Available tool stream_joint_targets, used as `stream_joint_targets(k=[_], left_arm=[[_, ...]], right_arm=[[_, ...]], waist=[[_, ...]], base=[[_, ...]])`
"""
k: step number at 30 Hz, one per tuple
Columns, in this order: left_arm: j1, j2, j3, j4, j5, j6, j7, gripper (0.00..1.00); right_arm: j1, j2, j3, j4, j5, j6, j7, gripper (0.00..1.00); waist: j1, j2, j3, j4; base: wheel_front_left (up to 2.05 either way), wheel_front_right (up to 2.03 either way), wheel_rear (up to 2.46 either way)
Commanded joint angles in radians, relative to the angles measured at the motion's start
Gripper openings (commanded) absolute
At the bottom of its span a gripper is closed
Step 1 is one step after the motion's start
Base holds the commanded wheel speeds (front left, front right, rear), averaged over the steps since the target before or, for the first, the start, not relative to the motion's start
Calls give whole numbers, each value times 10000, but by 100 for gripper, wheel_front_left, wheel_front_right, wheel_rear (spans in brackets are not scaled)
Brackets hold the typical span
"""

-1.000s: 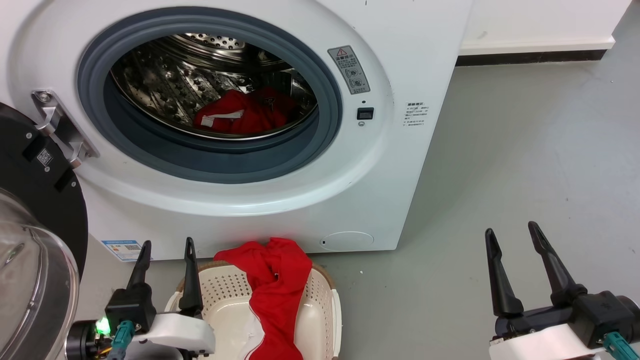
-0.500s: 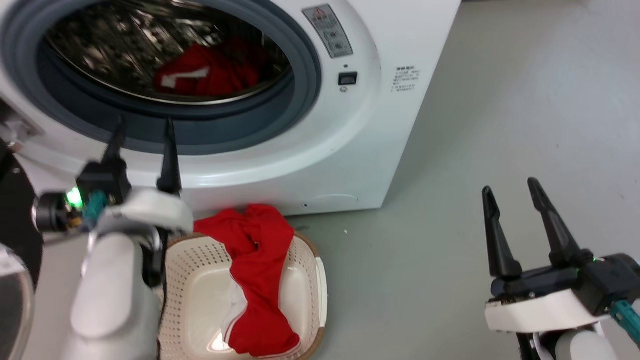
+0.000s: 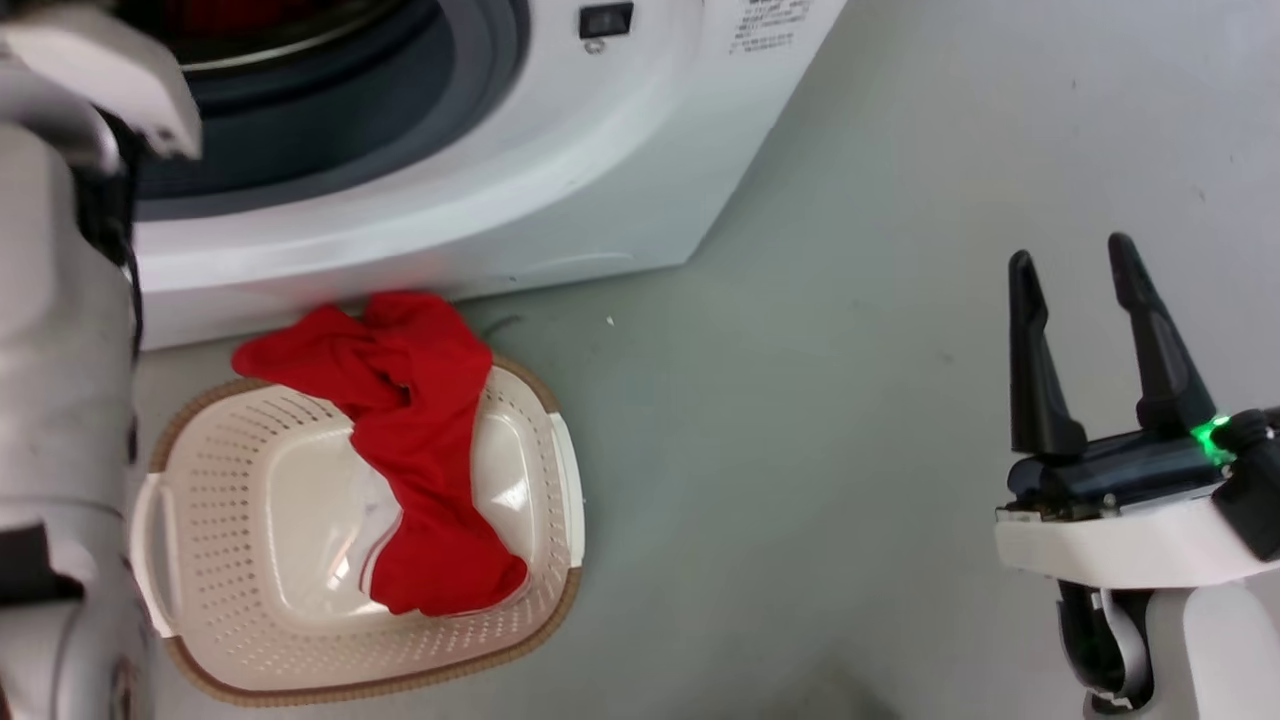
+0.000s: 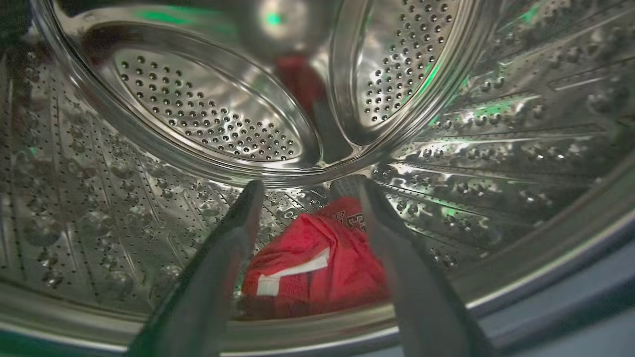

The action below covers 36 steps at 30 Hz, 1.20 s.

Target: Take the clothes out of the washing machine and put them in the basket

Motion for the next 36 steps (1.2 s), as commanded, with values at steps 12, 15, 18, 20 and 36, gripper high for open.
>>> stream_joint_targets(k=[12, 15, 18, 20, 36], left_arm=[[-4299, 801, -348, 2476, -168, -271, 2560, 100], [-5055, 944, -617, 2936, -127, -318, 3555, 100], [-5937, 1150, -904, 3327, -51, -330, 4766, 100], [-6474, 1159, -1028, 3561, -124, -344, 5600, 100], [-8268, 1732, -2076, 3964, -97, -351, 8058, 100]], right_arm=[[-833, 16, -318, -466, 524, -7, -24, 100], [-976, 14, -347, -551, 641, -7, -24, 100], [-1113, 14, -352, -647, 762, -7, -24, 100], [-1184, 14, -376, -708, 817, -7, -24, 100], [-1448, 14, -423, -1016, 1302, -7, -24, 100]], waist=[[-2, -1, 2468, -727], [-2, -1, 2799, -796], [-2, -1, 3130, -876], [-2, -1, 3342, -915], [-2, -1, 4571, -1199]], base=[[0, 0, 0], [0, 0, 0], [0, 0, 0], [0, 0, 0], [0, 0, 0]])
